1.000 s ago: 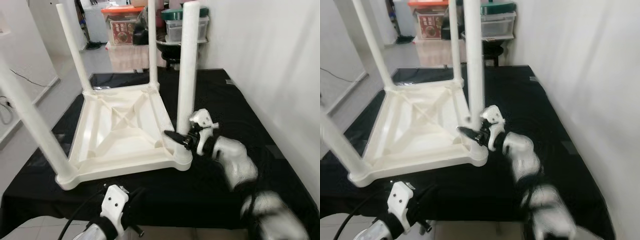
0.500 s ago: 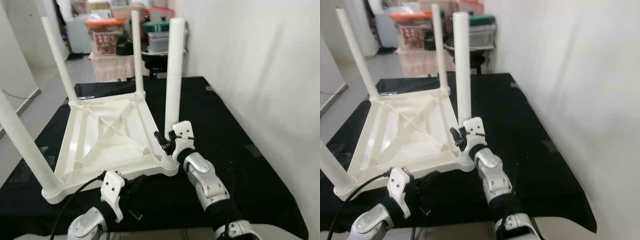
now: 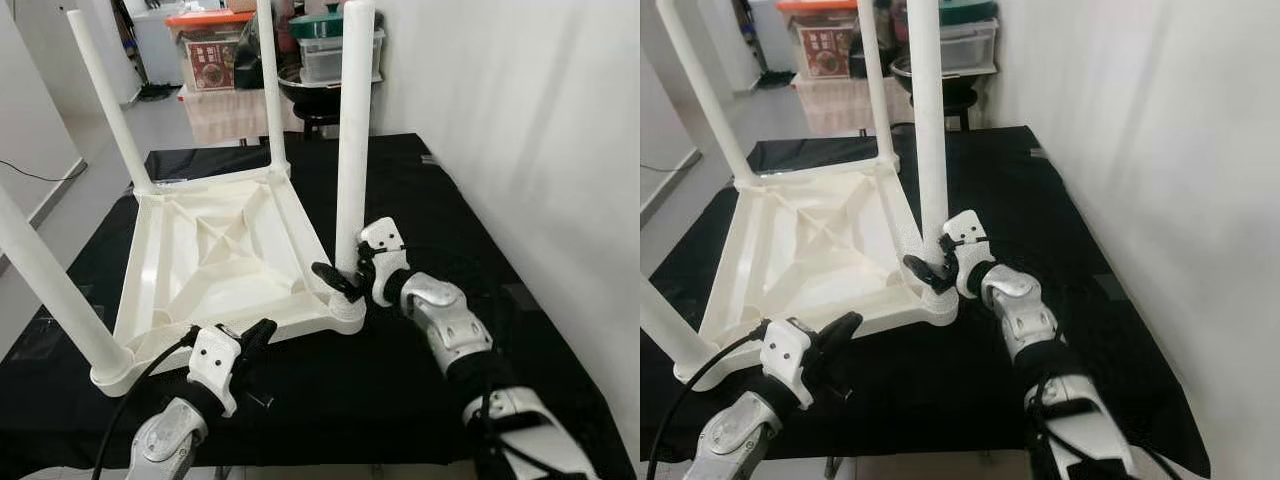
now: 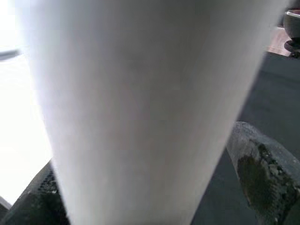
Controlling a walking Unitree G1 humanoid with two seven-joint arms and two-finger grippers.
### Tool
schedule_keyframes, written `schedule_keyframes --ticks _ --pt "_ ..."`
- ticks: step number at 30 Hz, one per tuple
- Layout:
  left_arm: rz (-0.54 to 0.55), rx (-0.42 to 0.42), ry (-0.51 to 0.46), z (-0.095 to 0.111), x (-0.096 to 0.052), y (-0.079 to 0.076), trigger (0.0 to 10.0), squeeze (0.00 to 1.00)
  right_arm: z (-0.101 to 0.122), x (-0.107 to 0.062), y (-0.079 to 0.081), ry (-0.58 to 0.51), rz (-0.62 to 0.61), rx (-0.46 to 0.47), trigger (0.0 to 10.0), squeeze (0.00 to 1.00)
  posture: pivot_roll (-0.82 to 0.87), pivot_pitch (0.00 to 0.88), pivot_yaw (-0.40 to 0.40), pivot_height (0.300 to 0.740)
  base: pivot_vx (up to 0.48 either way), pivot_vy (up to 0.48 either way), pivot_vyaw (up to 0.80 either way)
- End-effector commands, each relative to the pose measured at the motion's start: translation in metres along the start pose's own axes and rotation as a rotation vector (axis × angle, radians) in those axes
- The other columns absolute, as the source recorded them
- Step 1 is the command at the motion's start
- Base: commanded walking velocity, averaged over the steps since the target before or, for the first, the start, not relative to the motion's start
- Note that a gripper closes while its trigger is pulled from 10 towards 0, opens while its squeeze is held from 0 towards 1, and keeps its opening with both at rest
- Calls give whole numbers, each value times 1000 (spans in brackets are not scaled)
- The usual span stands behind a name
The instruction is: Building children table
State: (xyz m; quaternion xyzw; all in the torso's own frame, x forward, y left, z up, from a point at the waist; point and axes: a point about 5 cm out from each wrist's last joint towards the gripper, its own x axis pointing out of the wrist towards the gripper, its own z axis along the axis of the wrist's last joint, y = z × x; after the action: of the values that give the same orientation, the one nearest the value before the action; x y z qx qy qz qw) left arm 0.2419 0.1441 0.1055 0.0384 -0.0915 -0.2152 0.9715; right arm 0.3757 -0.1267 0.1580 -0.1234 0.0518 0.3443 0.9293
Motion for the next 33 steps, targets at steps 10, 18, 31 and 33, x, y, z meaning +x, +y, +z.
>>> schedule_keyframes --ticks 10,18,31,33 --pt "0 -163 -52 -6 6 -2 10000 0 -9 -2 -1 56 207 -4 4941 0 49 0 2 740 0 0 0" --pt "-6 -202 -67 -7 6 -3 10000 0 -17 -4 1 49 247 58 0 0 49 0 2 740 0 0 0" --pt "-21 -246 -97 -6 1 -4 10000 0 -52 -23 3 7 -162 213 0 0 17 0 -13 740 0 0 0" --pt "-22 -248 -98 -6 0 -4 10000 0 -68 -24 38 42 -257 273 0 0 10 0 -7 740 0 0 0"
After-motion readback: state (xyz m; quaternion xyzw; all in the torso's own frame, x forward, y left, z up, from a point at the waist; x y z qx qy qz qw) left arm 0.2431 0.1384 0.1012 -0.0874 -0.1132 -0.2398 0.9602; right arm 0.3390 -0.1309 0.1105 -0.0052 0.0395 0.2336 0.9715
